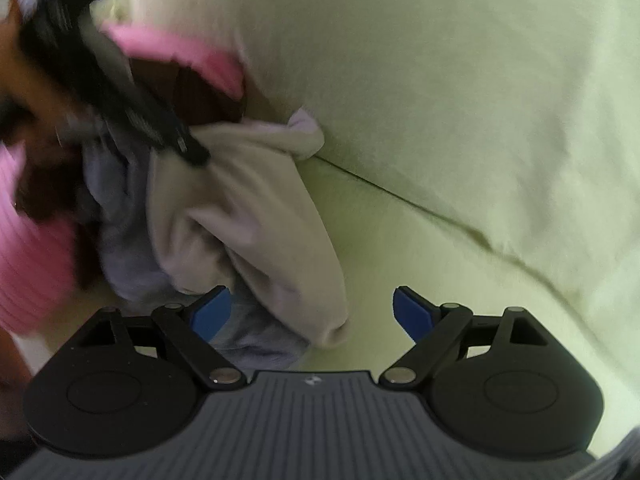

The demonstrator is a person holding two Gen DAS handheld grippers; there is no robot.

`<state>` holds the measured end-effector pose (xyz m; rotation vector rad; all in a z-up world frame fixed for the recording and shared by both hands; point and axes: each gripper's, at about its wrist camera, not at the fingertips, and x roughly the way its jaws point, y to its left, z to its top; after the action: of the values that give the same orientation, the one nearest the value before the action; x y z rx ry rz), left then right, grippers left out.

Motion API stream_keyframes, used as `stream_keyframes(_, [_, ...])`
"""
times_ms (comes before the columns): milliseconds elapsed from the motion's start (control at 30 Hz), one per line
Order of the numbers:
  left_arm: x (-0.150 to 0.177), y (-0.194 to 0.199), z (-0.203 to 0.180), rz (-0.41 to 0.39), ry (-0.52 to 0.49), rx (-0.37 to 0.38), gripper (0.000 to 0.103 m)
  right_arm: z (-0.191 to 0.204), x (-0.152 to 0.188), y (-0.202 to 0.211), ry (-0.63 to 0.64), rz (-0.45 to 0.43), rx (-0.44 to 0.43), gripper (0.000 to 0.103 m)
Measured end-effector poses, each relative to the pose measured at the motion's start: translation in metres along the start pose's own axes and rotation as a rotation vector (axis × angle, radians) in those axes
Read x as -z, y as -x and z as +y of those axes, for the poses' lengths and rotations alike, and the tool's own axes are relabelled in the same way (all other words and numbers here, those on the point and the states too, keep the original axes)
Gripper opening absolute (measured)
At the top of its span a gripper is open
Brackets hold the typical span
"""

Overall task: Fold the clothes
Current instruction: 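Reach both grippers into the clothes pile toward the beige tank top, then grasp the beige tank top with both grippers and lift it from the pile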

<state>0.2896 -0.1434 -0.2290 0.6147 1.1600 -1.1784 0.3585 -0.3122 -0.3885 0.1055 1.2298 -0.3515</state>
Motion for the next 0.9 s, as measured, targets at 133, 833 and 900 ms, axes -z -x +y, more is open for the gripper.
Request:
stream_keyframes(133, [0.009,0.002,0.008,-0.017,0.0,0.012,0.008,0.013,0.006,-0.049,0.225,0.05,-0.041,0.063])
stream_keyframes(833, [0.015,0.087,-0.122,-0.164,-0.171,0.233,0.007,-0.059,0.053,0.177,-0.053,0.034,0.17,0.004])
stream_keyframes(900, [0.017,0.086,-0.15,-0.166,-0.209,0.28,0.007,-0.073,0.078,0.2,-0.104,0.053,0.215,0.004])
